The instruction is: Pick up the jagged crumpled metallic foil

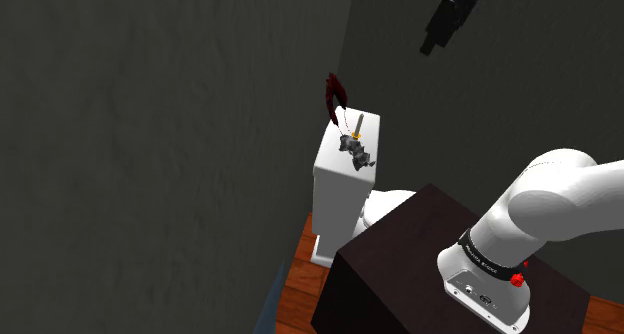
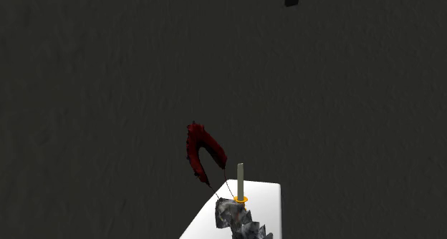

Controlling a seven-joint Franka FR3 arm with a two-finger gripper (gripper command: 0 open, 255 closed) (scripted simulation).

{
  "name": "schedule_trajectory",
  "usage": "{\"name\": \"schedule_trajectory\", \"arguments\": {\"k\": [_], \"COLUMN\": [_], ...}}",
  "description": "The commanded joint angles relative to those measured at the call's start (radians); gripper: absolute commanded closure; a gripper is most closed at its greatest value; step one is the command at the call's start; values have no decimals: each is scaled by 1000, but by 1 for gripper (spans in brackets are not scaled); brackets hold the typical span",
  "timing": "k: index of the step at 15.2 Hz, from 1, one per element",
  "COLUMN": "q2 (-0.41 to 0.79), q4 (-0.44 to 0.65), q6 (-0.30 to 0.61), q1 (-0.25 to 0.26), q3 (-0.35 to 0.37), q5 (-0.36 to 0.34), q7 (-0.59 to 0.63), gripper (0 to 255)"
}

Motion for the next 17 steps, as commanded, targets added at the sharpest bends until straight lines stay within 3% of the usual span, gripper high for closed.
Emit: {"name": "schedule_trajectory", "arguments": {"k": [1,9,17], "q2": [0,146,373], "q4": [0,-136,-191], "q6": [0,248,492], "q1": [0,-40,-88], "q3": [0,35,67], "q5": [0,-15,-49], "q7": [0,113,239], "gripper": [0,0,0]}}
